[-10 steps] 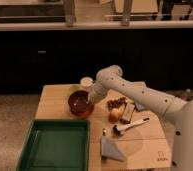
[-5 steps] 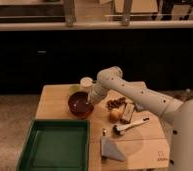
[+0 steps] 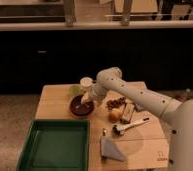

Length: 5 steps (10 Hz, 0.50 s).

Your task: Stack bowls into tray

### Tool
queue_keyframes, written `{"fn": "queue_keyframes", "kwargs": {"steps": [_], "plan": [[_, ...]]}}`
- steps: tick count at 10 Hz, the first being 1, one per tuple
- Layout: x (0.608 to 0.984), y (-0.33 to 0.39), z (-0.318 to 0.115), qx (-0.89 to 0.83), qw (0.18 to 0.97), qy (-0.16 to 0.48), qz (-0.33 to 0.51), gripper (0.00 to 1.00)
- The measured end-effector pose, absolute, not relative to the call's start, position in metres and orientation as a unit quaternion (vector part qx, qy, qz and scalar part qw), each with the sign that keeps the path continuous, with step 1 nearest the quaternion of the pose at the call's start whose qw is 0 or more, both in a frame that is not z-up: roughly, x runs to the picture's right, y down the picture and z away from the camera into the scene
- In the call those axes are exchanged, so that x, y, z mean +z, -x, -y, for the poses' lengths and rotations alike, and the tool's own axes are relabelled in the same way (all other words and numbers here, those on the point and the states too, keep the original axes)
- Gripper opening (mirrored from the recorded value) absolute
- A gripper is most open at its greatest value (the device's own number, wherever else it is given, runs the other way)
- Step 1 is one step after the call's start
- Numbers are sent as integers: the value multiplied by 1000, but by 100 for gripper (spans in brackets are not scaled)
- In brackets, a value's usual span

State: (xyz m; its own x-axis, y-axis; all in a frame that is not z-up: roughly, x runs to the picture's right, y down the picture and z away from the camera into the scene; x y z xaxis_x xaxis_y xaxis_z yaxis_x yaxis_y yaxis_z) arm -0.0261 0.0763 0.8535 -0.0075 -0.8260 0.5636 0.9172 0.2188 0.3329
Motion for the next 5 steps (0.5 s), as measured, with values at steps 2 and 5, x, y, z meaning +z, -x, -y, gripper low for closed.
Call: {"fn": "queue_keyframes", "kwargs": {"steps": [2,5], "plan": [[854,27,-76,-623,700,66,343,80],[859,27,-80,-619,700,63,350,80]]}}
